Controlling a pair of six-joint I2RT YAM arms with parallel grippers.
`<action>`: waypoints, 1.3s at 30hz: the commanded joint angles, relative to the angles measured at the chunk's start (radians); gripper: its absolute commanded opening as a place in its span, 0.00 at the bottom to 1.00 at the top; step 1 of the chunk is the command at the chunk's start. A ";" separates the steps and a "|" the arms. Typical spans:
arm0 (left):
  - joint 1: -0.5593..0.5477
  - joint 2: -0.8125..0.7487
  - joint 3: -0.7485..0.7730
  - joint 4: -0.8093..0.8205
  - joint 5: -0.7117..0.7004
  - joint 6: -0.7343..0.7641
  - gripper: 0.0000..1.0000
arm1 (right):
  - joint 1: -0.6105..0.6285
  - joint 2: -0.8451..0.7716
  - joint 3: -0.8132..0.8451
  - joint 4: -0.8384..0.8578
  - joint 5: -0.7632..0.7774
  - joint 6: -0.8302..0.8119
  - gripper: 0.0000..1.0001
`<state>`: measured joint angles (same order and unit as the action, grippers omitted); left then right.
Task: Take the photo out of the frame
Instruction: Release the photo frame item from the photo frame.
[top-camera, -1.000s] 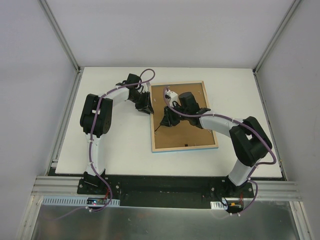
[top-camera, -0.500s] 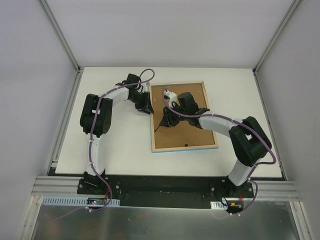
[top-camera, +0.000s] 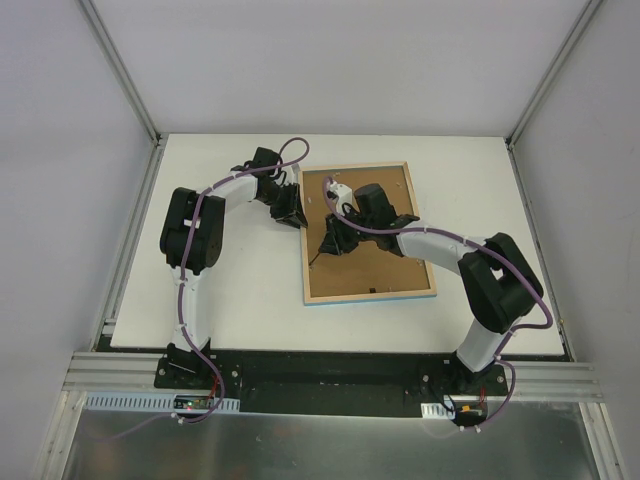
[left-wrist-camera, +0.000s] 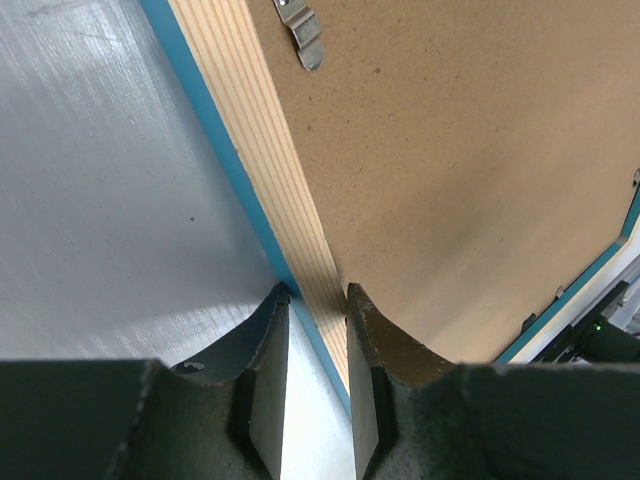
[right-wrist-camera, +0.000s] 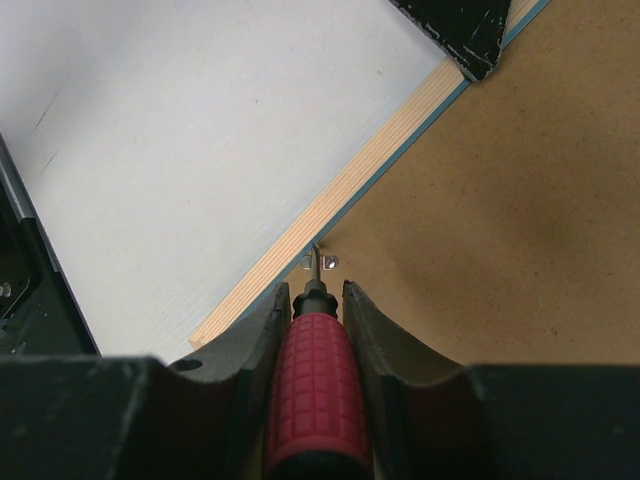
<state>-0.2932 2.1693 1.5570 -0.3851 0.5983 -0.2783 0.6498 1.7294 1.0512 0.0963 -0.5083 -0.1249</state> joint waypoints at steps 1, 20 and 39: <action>0.003 0.041 -0.017 -0.017 -0.032 0.025 0.08 | 0.008 -0.001 0.055 -0.035 -0.035 -0.035 0.01; 0.006 0.040 -0.018 -0.015 -0.031 0.022 0.08 | 0.007 -0.014 0.079 -0.092 -0.045 -0.088 0.01; 0.008 0.024 -0.014 -0.015 -0.086 0.031 0.08 | -0.139 -0.235 0.090 -0.162 -0.256 -0.146 0.01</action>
<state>-0.2928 2.1693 1.5570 -0.3855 0.5964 -0.2794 0.5686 1.5780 1.0897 -0.0105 -0.7464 -0.2157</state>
